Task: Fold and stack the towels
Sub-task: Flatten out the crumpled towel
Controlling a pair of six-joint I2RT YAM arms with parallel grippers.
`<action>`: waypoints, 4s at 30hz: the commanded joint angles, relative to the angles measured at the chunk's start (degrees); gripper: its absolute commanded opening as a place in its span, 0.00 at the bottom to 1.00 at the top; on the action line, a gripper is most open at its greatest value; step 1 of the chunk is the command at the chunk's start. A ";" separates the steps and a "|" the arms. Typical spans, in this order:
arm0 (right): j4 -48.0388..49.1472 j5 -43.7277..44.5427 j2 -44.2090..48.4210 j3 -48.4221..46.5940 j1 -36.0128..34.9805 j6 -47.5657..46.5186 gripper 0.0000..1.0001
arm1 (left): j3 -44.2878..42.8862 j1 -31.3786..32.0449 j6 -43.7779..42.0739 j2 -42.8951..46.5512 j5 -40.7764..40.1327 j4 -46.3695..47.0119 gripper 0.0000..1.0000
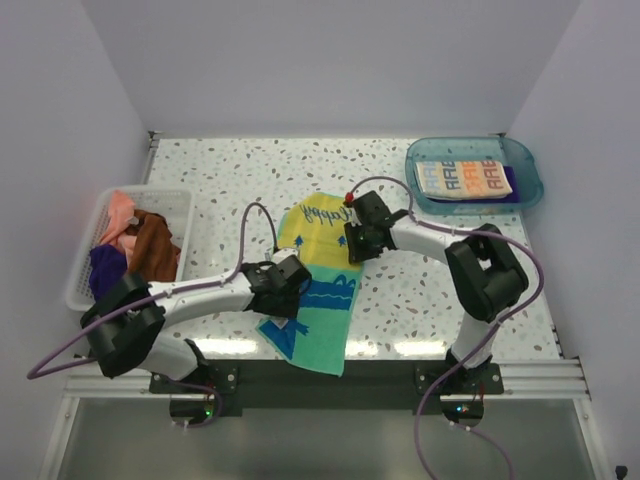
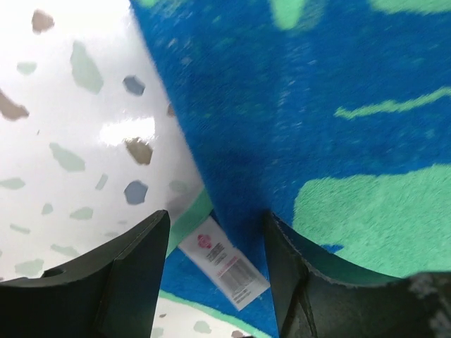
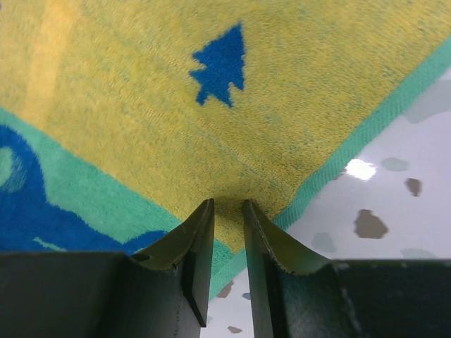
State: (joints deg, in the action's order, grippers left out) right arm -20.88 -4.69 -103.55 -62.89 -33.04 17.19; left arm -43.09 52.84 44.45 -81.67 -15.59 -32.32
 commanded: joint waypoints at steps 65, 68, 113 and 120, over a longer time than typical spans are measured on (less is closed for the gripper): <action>-2.93 2.58 1.07 -3.02 6.14 -1.81 0.39 | -3.33 1.56 1.34 -5.80 14.01 -1.52 0.42; -2.85 1.53 0.45 -3.64 6.06 -1.72 0.39 | -0.16 4.46 3.19 -2.28 18.13 -1.52 0.42; 2.34 -7.18 16.89 13.06 5.97 3.11 0.85 | -52.88 -24.54 -34.25 -43.22 17.35 9.81 0.43; 1.99 -5.43 17.67 14.11 5.97 2.85 0.85 | -52.10 -23.84 -33.81 -41.83 16.57 11.22 0.02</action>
State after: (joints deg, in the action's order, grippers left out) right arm -20.32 -10.22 -87.57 -49.17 -26.74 19.53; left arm -94.15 28.49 11.18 -125.12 1.28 -23.86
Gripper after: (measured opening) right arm 0.849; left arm 0.062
